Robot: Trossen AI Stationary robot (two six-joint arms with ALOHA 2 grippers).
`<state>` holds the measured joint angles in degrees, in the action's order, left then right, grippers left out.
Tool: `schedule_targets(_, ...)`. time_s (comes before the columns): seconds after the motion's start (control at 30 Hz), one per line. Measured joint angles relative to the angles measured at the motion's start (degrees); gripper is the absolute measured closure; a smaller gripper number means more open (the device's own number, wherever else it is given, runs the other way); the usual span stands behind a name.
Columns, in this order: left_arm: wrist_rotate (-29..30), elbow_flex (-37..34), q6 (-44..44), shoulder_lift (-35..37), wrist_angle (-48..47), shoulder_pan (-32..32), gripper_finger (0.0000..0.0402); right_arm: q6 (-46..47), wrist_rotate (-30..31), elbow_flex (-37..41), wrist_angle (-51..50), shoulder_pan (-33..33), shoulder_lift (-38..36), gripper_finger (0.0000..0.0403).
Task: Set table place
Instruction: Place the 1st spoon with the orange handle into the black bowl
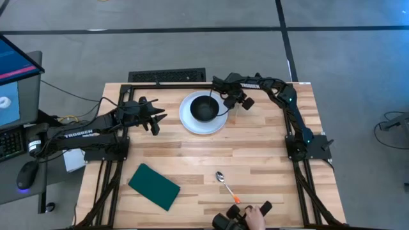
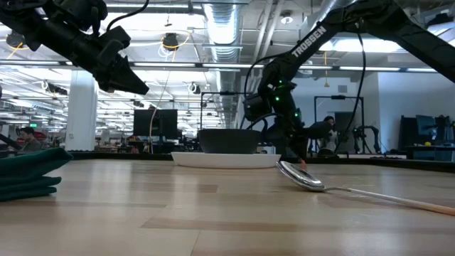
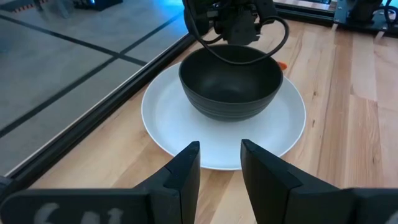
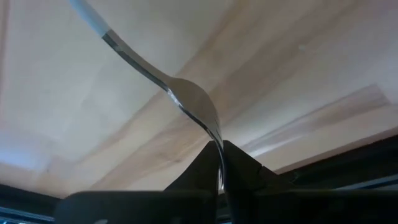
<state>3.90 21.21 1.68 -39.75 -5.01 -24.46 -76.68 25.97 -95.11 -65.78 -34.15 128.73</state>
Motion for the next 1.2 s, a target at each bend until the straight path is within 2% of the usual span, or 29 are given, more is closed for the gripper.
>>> schedule_targets(0.37,0.0,0.0,0.0,0.0,-0.3,0.0,0.0296,-0.4,-0.2,0.0,-2.7,0.1,0.0,0.0377)
schedule_targets(0.63,0.0,0.0,0.5,0.0,-0.3,0.0,0.0296,-0.4,-0.2,0.0,-1.2,0.2,0.0,0.0346)
schedule_targets(1.2,0.0,0.0,0.7,0.0,-0.3,0.0,0.0296,-1.3,-0.6,0.0,5.5,2.1,0.0,0.0343)
